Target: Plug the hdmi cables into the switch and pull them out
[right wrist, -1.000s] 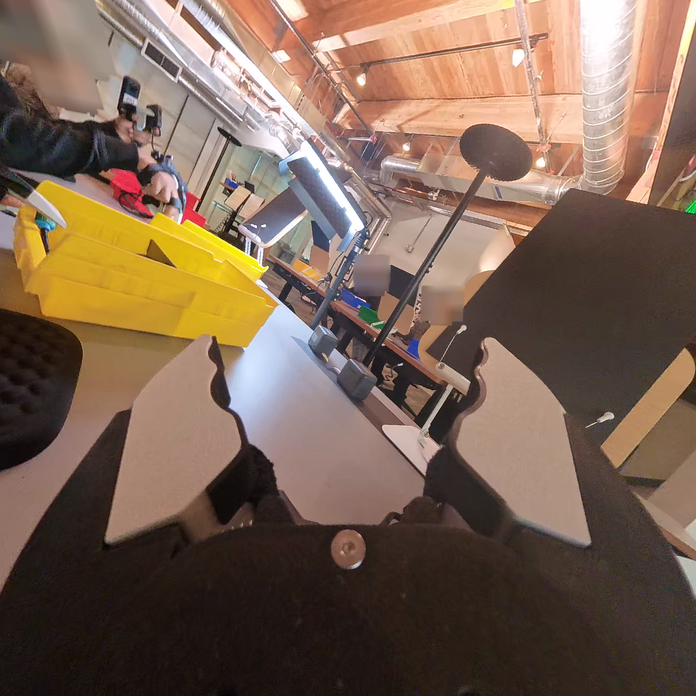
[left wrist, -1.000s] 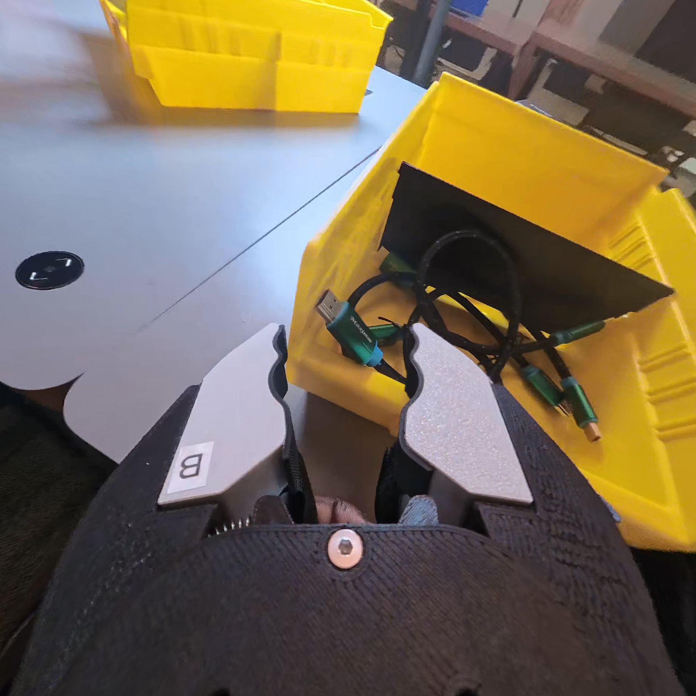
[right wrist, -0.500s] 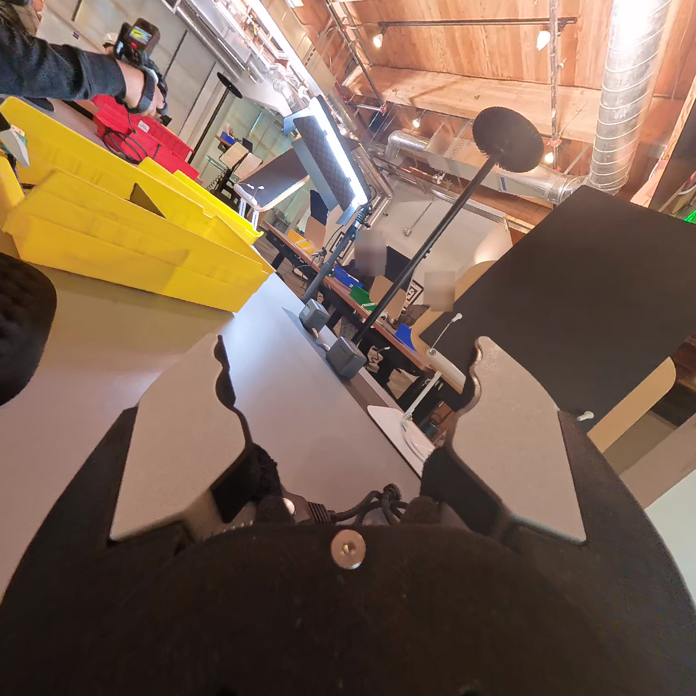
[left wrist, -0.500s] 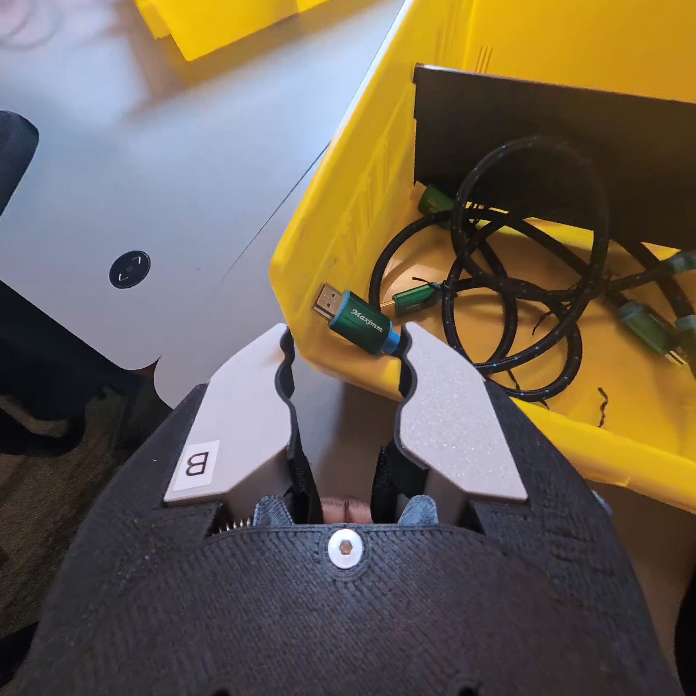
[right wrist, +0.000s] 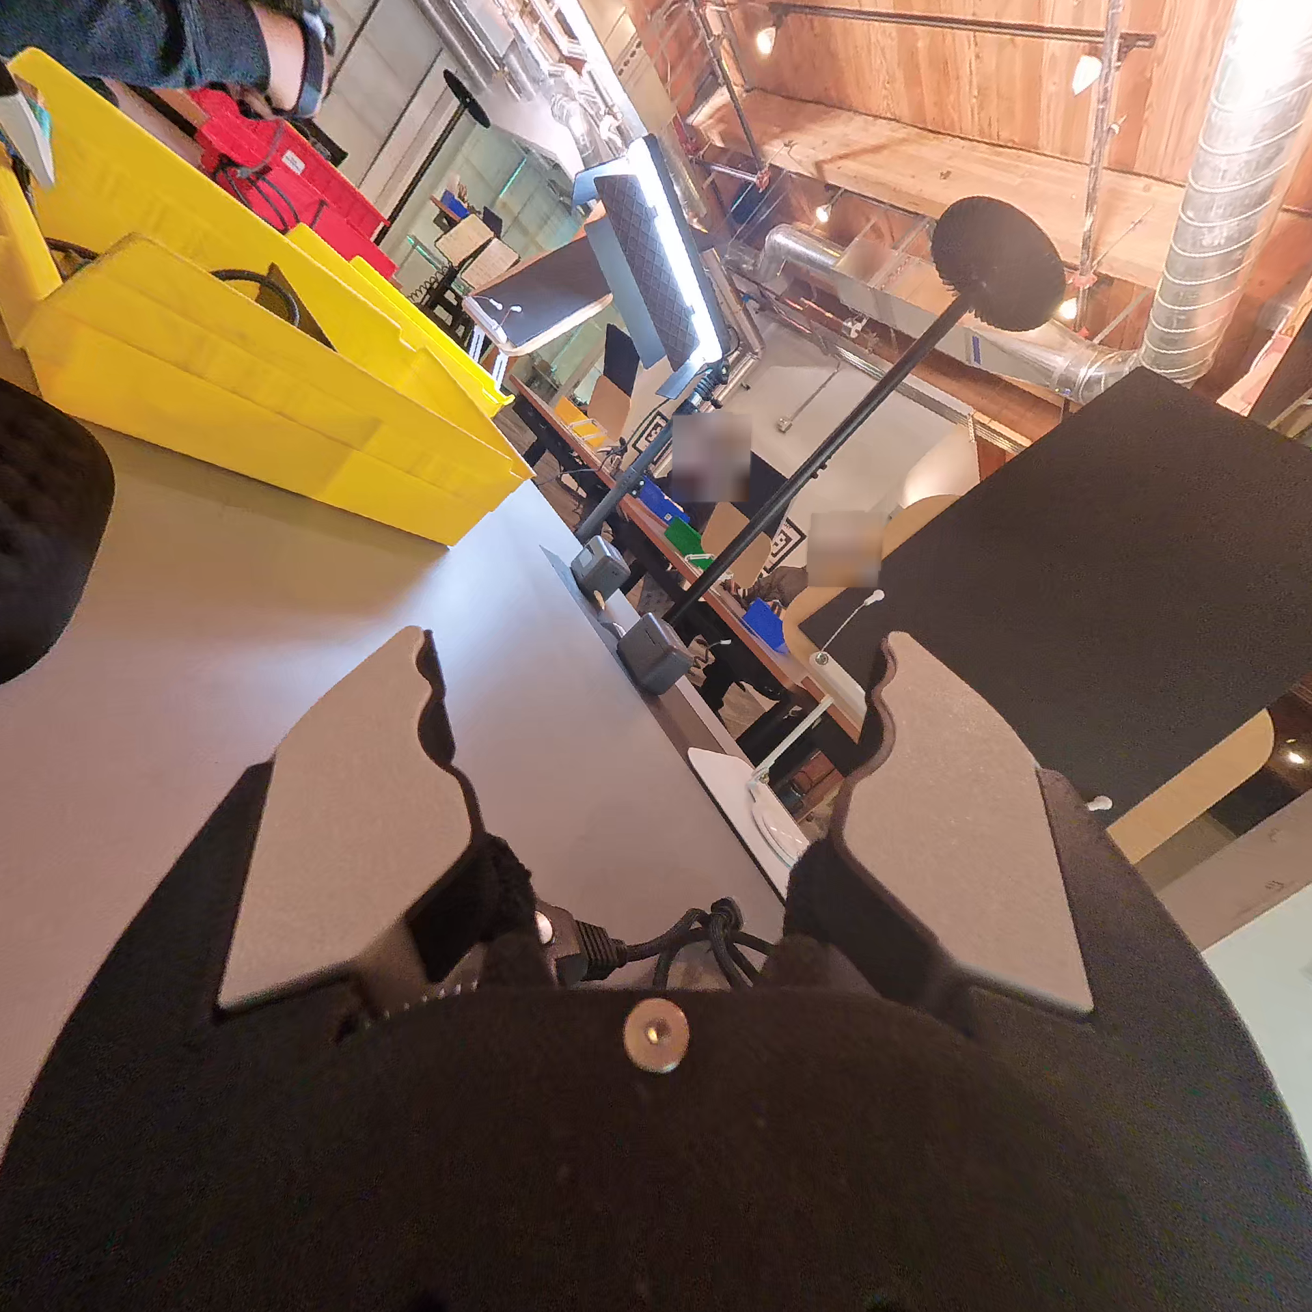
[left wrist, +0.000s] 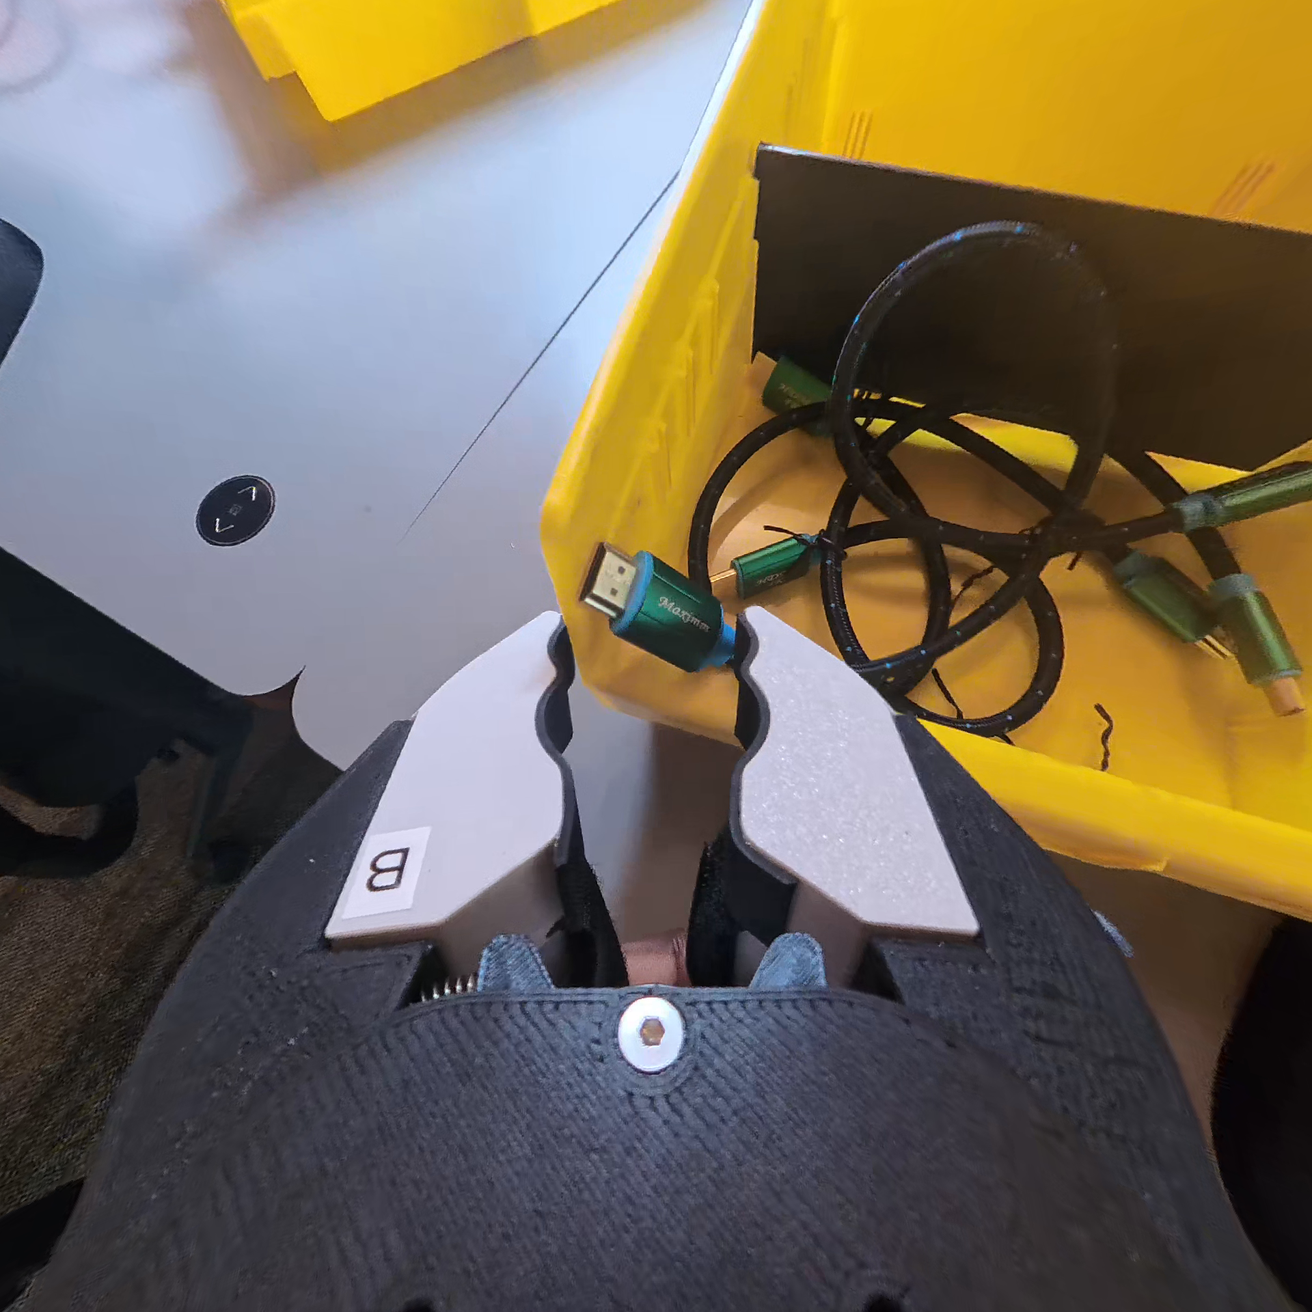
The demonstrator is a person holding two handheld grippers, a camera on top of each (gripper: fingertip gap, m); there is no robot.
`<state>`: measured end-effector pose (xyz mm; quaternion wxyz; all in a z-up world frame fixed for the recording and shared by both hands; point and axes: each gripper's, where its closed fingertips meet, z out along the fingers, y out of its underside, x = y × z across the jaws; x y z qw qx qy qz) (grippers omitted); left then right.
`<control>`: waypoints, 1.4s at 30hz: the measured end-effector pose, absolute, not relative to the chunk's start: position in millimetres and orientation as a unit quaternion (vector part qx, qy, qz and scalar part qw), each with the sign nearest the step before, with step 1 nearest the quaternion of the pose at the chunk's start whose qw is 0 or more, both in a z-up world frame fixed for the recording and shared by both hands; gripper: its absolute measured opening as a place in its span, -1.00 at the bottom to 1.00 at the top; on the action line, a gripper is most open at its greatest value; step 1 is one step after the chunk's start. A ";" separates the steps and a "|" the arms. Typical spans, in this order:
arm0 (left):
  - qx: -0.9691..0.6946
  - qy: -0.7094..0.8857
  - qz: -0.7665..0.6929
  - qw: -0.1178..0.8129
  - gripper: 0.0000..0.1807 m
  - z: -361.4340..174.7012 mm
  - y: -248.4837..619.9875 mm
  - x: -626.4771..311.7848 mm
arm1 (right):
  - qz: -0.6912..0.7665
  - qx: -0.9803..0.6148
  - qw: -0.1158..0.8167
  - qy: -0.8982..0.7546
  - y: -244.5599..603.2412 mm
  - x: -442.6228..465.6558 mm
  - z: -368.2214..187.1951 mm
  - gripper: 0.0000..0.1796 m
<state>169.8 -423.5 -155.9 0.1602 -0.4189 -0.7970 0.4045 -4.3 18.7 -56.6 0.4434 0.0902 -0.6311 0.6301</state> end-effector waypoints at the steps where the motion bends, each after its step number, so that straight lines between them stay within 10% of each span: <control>1: -0.421 -0.798 0.401 0.161 -0.54 -155.1 -422.2 171.1 | 0.630 0.090 0.444 -0.631 18.8 -4.8 -56.9 0.25; 8: -0.412 -0.774 0.438 0.196 -0.63 -142.8 -428.2 169.6 | 0.623 0.102 0.446 -0.635 16.4 -2.4 -59.6 0.20; 14: -0.291 -0.702 0.506 0.407 -0.87 -107.0 -447.3 176.7 | 0.615 0.111 0.451 -0.637 15.1 -1.7 -62.0 0.18; 21: -0.284 -0.560 0.674 0.389 -0.88 -25.8 -418.8 185.7 | 0.618 0.106 0.445 -0.639 15.0 -2.4 -62.6 0.16; 35: -0.335 -0.194 0.804 0.450 -0.88 173.5 -226.1 120.9 | 0.672 0.057 0.379 -0.634 18.2 -3.8 -57.6 0.04; 42: -0.420 -0.102 0.742 0.513 -0.88 133.1 -96.4 40.3 | 0.749 -0.005 0.292 -0.594 29.2 -2.9 -38.7 -0.03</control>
